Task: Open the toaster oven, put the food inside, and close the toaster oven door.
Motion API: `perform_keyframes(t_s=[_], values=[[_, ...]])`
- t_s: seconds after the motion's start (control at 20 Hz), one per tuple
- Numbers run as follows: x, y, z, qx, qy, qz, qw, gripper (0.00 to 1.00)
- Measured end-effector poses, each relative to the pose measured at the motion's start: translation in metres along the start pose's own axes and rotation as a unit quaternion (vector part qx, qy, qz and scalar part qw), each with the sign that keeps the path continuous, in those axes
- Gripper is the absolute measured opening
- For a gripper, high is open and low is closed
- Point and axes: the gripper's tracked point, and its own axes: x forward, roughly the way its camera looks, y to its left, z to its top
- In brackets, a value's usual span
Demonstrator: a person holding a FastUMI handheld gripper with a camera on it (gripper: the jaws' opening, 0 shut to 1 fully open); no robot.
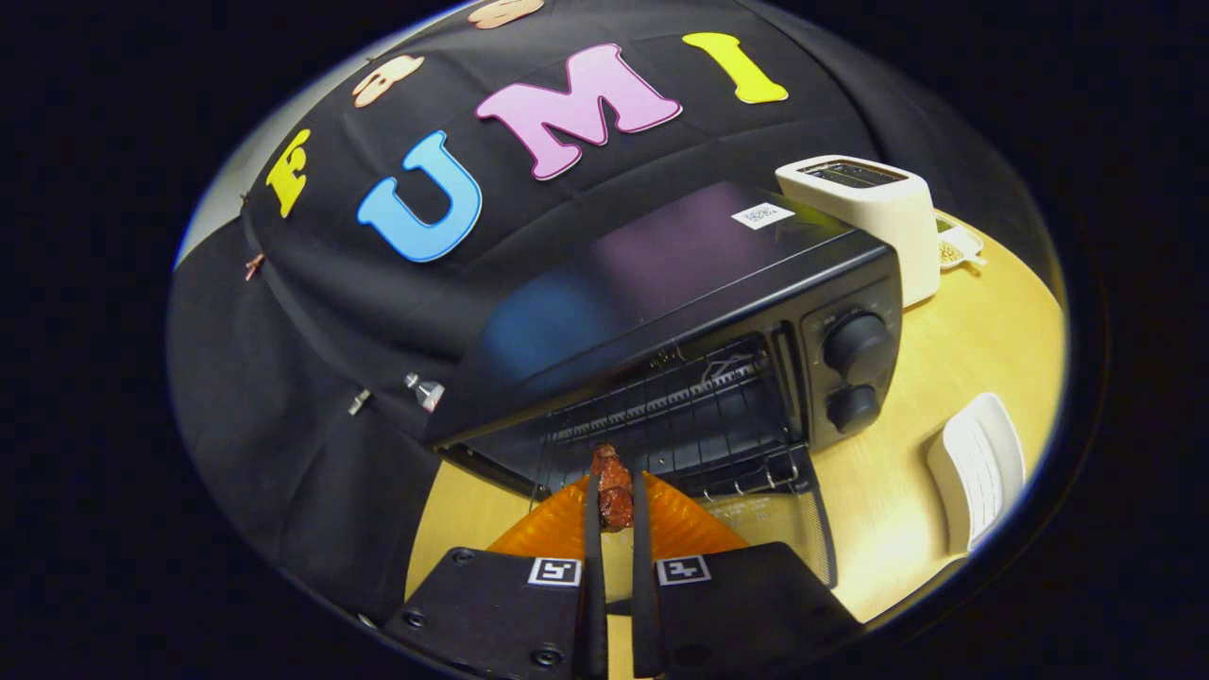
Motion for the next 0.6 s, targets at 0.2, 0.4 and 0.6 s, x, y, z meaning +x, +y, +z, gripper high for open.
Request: perform_keyframes(t_s=[0.2,0.4,0.6], values=[[0.028,-0.005,0.0,0.001,0.004,0.0,1.0,0.14],[0.038,-0.028,0.003,-0.035,0.01,-0.045,0.998,0.19],[0.036,-0.046,0.01,-0.077,0.005,-0.08,0.994,0.49]])
